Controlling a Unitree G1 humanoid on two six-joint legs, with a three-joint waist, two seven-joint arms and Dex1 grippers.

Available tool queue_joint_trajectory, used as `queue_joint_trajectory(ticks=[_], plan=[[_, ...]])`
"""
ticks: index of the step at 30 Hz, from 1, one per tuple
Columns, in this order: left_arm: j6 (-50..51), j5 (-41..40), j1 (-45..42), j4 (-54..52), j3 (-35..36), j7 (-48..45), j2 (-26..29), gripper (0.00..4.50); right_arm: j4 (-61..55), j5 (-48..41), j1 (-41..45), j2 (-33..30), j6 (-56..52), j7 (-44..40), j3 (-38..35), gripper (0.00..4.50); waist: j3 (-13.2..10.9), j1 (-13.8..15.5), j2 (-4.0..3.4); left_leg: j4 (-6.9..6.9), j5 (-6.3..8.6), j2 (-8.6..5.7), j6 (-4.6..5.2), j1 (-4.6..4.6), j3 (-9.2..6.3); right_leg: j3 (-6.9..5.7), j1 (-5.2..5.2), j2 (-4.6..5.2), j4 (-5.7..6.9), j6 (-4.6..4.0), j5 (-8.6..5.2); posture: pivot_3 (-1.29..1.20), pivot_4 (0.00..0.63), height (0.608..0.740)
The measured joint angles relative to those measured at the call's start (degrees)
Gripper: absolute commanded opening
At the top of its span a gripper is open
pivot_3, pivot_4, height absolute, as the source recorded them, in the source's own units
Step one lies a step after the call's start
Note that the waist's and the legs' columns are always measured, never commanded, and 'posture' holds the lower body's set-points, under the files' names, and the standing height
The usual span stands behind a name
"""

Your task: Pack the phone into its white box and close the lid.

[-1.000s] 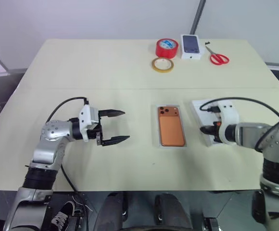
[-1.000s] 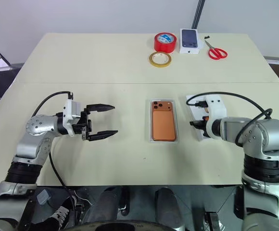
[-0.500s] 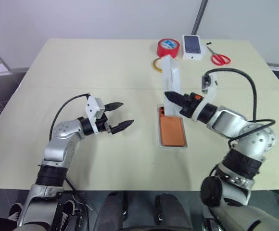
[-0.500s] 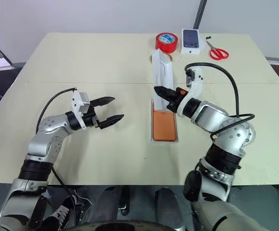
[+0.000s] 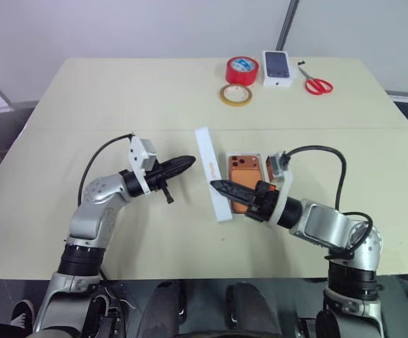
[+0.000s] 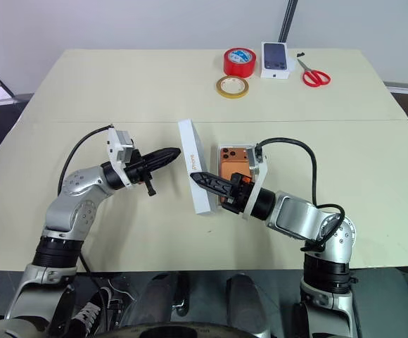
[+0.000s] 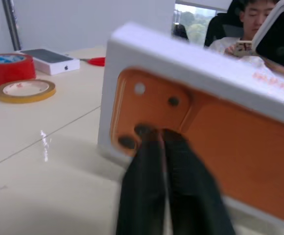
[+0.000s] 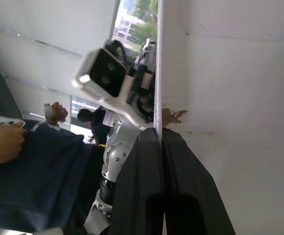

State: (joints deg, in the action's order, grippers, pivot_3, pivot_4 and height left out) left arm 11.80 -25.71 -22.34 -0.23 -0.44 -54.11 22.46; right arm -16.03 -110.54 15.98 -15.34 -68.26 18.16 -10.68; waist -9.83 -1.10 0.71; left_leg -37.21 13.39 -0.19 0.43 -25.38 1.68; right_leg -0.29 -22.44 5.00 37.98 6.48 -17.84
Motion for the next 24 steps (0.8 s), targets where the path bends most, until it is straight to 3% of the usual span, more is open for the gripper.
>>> queue_joint_trajectory(ticks=[5,13,16,21,24], plan=[[-1.39,1.88,2.4,0.07,-1.84,-0.07,-0.66,0.05,2.88,-0.55,0.44,-2.16,5.96,1.0,3.92,0.0,0.0,0.46,0.01,-0.07,0.0,-0.01,0.0,-0.01,0.0,0.0,0.04,0.03,0.0,0.0,0.0,0.0,0.15,0.728],[-4.76,5.33,1.97,4.93,-5.57,1.8,-6.27,0.05,7.92,2.17,2.45,-4.97,11.58,-0.09,4.86,0.0,0.01,0.49,0.01,-0.12,0.01,0.0,0.02,-0.02,0.01,0.0,0.05,0.02,0.0,0.0,0.0,0.0,0.15,0.728],[-5.9,6.6,0.25,8.15,-5.85,2.97,-8.75,0.0,8.46,3.63,2.35,-5.78,12.32,-1.81,4.71,0.97,0.01,0.65,0.03,-0.15,0.01,-0.01,0.02,-0.02,0.0,-0.01,0.07,0.03,0.0,0.01,0.0,0.0,0.15,0.728],[-7.89,8.09,-1.66,11.83,-7.86,2.72,-11.59,0.0,8.41,4.7,-0.22,-9.65,12.44,-3.75,3.37,3.47,0.01,0.69,0.03,-0.15,0.03,-0.02,0.05,-0.04,0.01,-0.01,0.07,0.04,-0.02,0.01,0.0,0.0,0.15,0.728],[-9.67,9.02,-4.07,15.79,-9.15,2.19,-14.13,0.0,6.96,9.28,-2.62,-17.19,11.98,-9.39,0.1,3.47,0.01,1.32,0.03,-0.22,0.04,-0.04,0.08,-0.04,0.04,-0.01,0.1,0.04,-0.04,0.01,0.0,0.0,0.15,0.728]])
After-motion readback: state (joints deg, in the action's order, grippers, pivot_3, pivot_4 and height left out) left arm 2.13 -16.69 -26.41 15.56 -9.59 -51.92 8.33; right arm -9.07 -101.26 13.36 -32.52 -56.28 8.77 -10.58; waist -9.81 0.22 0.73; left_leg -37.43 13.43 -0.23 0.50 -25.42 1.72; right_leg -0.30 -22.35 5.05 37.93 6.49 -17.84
